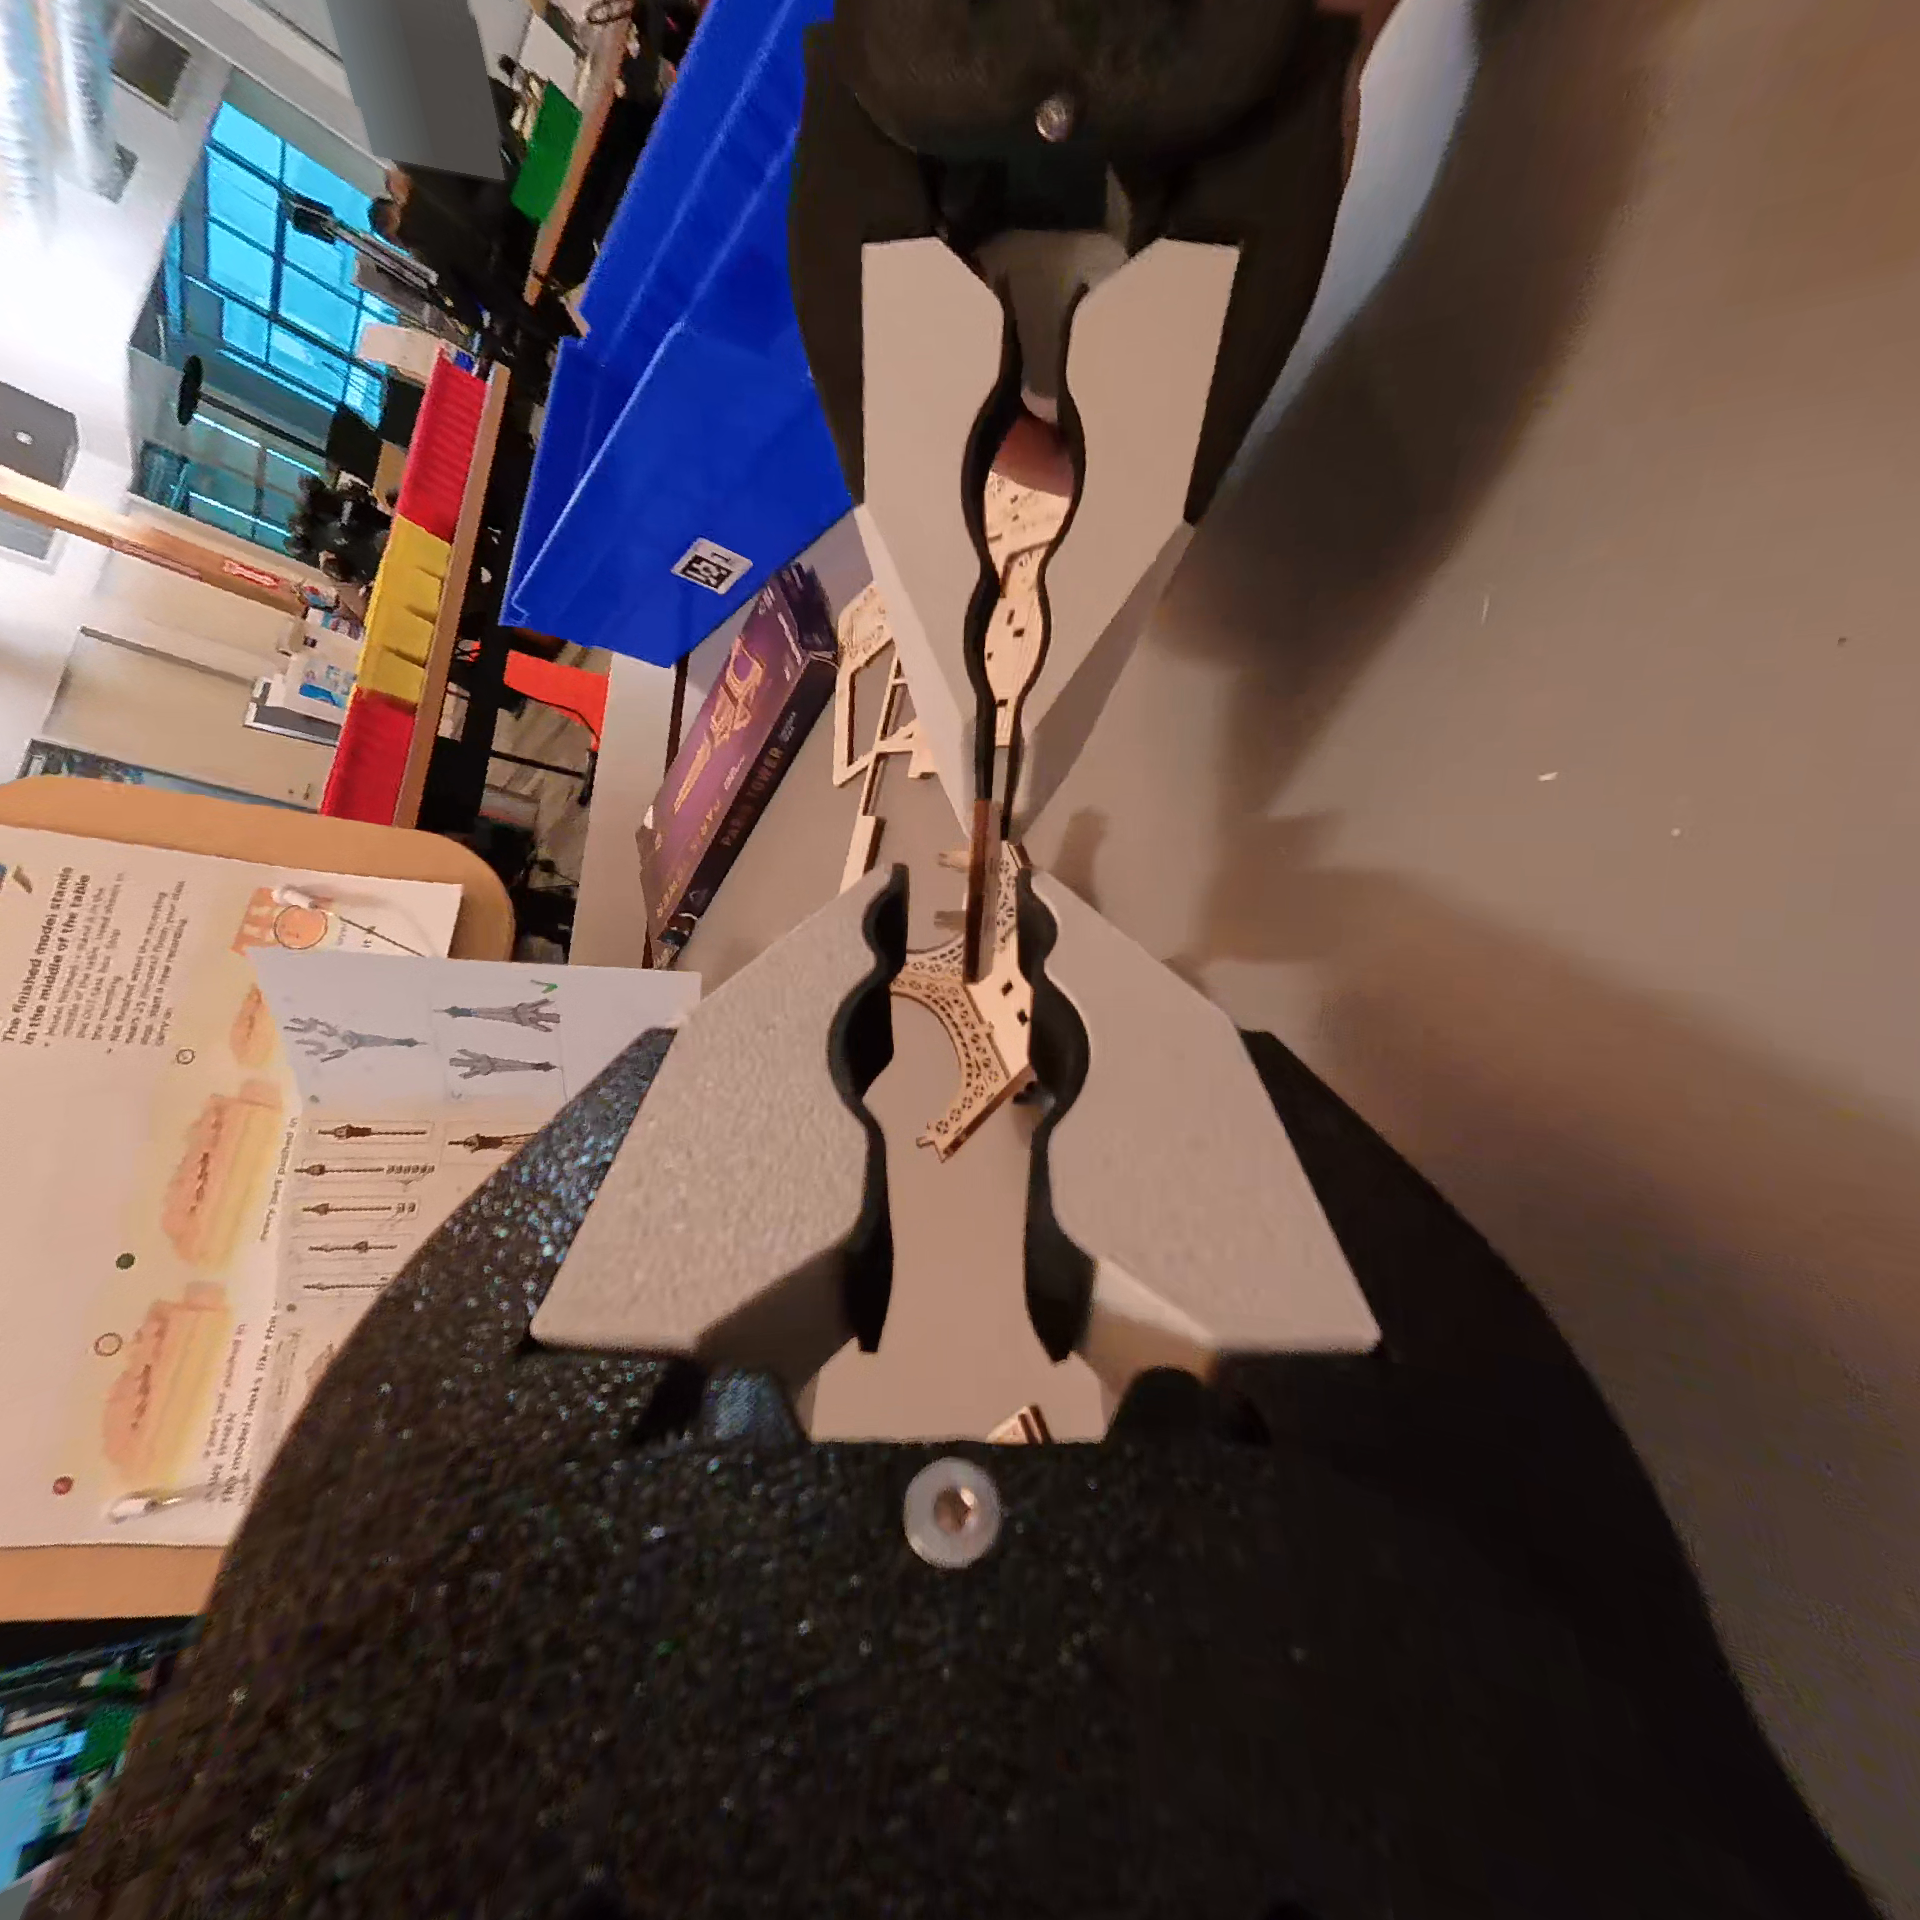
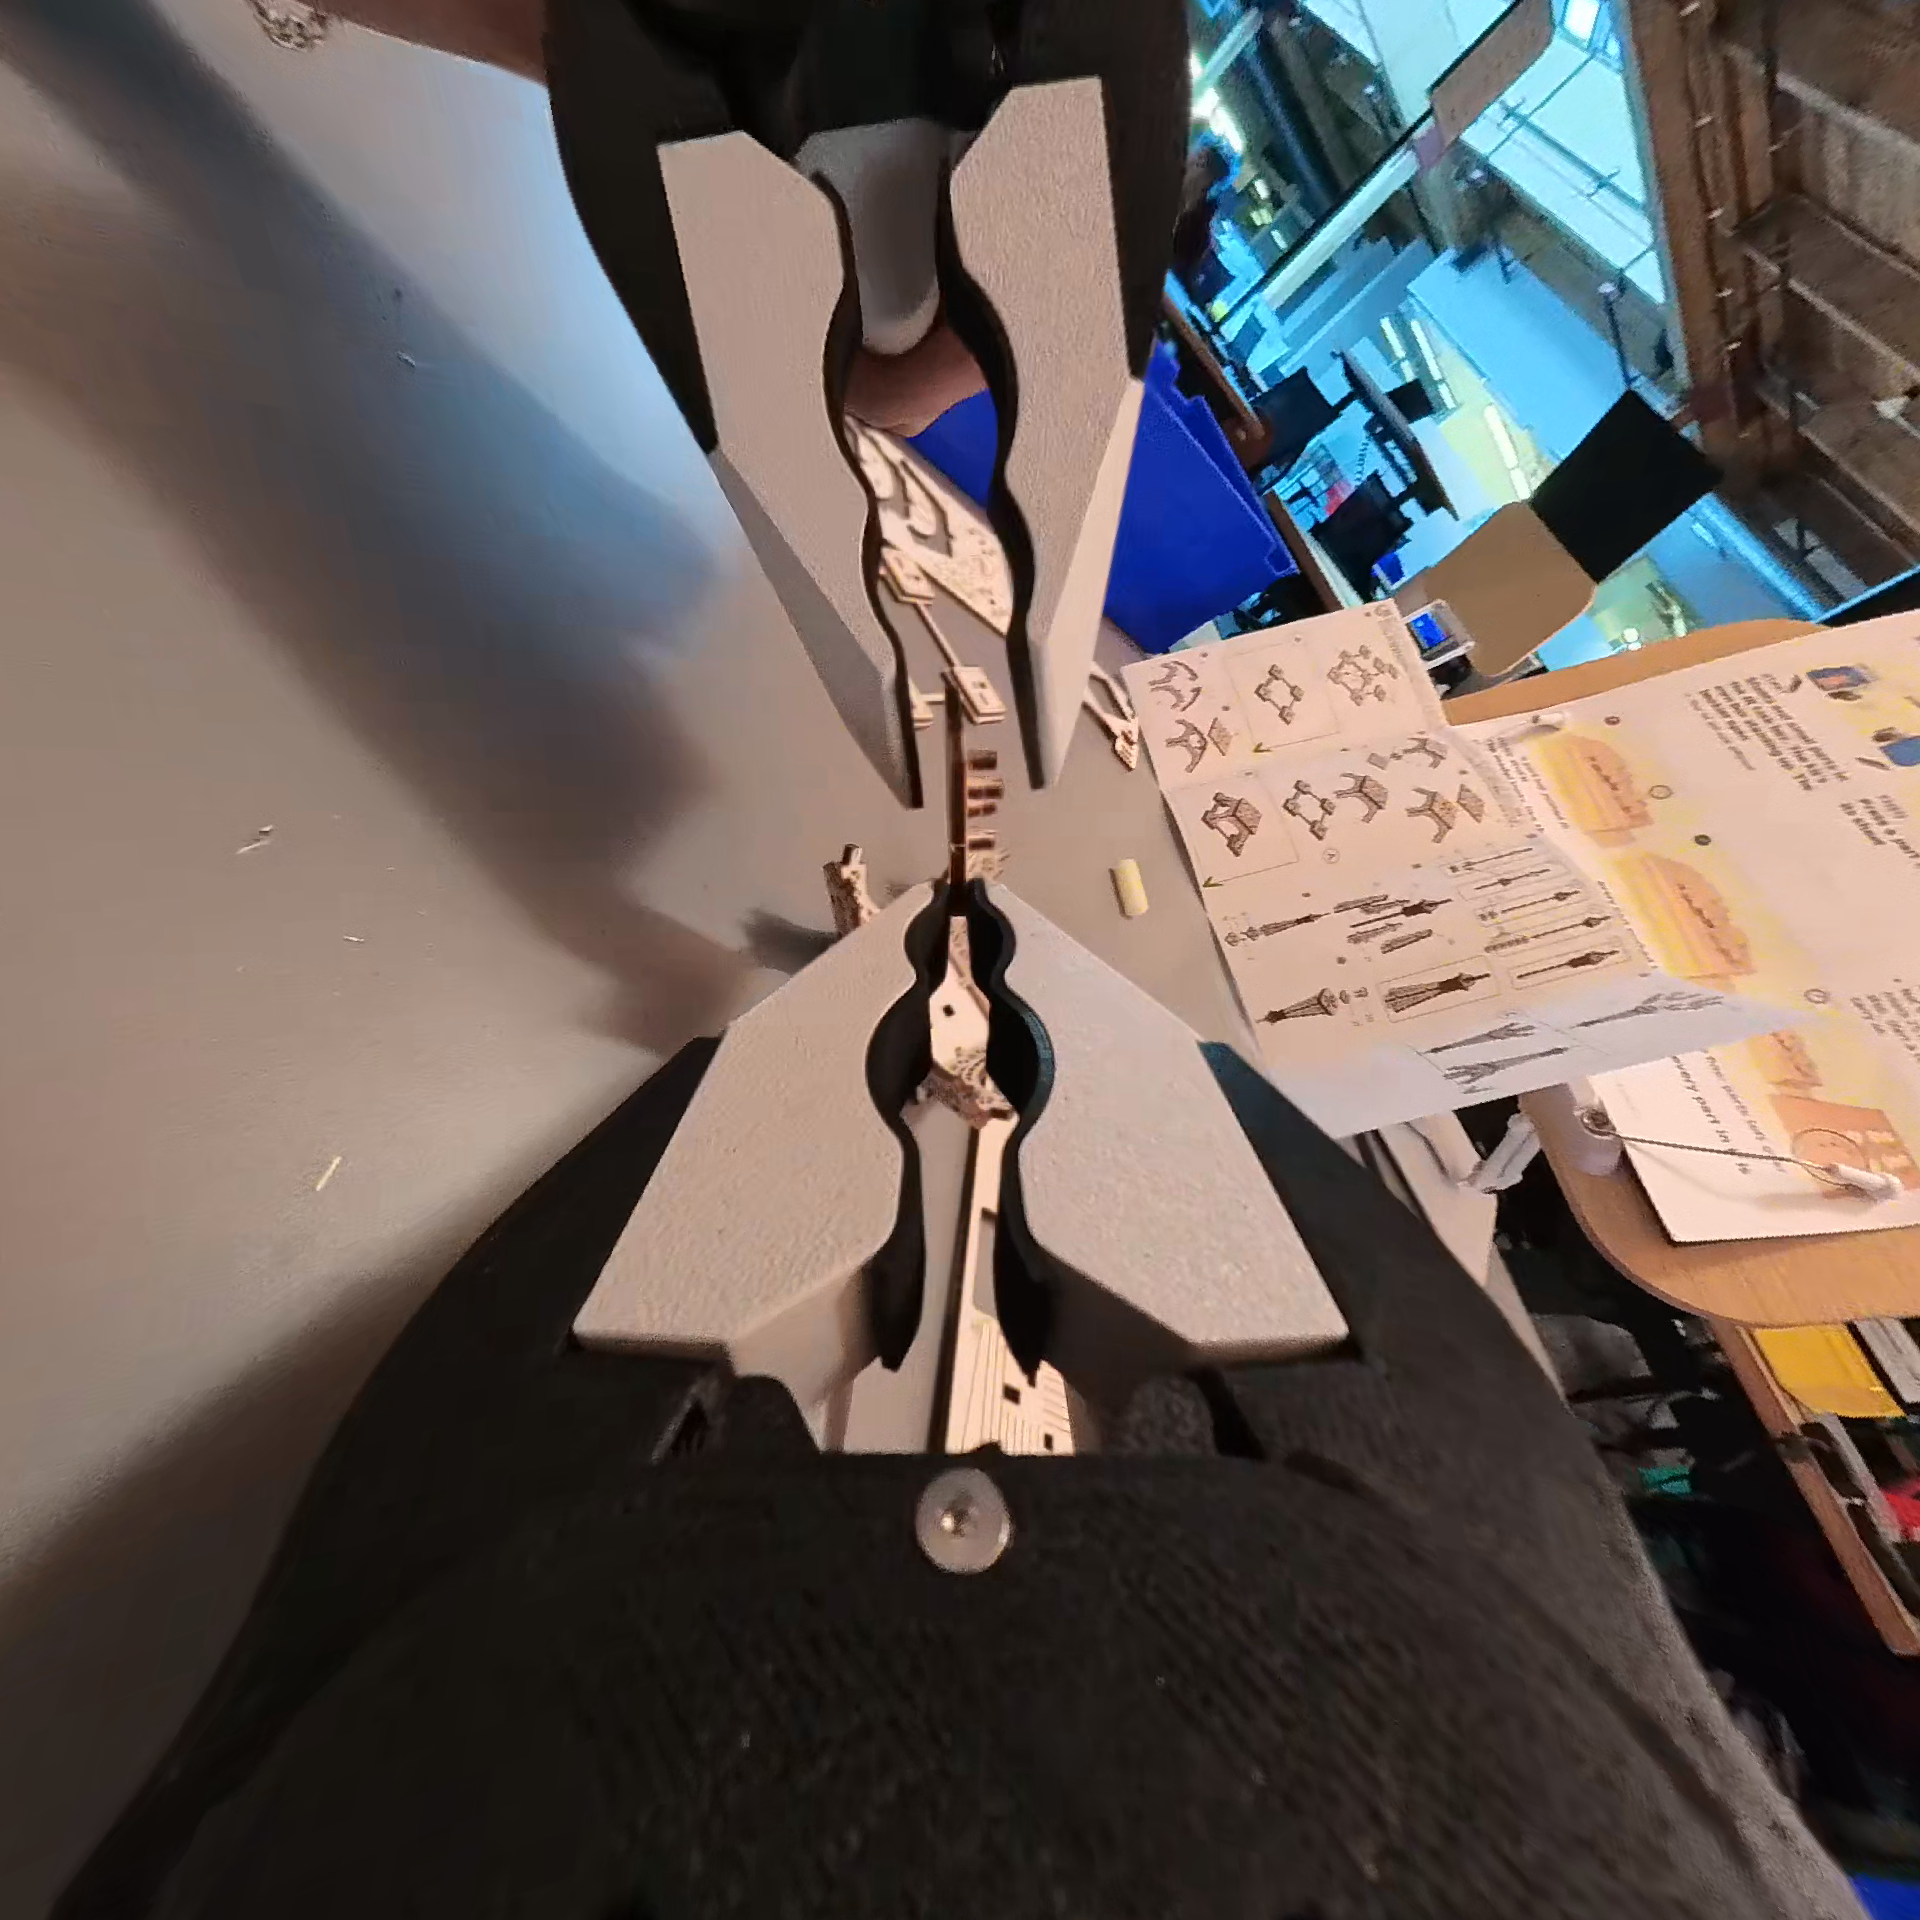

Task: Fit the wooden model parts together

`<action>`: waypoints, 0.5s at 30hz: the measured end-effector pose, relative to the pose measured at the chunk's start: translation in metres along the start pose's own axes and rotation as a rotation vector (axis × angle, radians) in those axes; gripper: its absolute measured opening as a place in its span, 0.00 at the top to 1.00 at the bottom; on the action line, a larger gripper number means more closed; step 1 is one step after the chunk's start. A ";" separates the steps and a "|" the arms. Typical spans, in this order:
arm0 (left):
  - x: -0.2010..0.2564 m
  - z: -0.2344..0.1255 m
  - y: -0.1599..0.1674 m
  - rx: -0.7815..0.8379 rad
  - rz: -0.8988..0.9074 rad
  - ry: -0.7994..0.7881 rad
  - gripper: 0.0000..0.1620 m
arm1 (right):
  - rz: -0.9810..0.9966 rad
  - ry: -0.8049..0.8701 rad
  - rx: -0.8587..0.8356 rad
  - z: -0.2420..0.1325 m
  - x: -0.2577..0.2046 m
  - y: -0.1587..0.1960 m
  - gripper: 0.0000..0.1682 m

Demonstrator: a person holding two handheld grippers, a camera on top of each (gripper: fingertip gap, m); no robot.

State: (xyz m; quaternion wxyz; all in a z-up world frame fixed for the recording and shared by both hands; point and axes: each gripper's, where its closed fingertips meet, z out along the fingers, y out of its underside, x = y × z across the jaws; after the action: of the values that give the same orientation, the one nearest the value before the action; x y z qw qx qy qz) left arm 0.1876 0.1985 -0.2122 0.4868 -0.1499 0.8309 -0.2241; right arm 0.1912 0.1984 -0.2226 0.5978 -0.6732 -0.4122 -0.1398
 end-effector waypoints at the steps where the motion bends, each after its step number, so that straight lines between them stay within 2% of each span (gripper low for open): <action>1: 0.001 0.001 0.001 -0.009 0.010 -0.001 0.90 | 0.006 -0.007 -0.007 0.000 -0.001 0.001 1.00; 15: 0.007 0.006 0.001 -0.036 0.045 0.016 0.95 | 0.044 -0.061 0.000 0.000 -0.008 -0.001 1.00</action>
State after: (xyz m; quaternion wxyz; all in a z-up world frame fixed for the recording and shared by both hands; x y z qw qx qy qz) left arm 0.1896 0.1949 -0.2204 0.4823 -0.1383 0.8418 -0.1993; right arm 0.1857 0.1954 -0.2271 0.5880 -0.6860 -0.4152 -0.1061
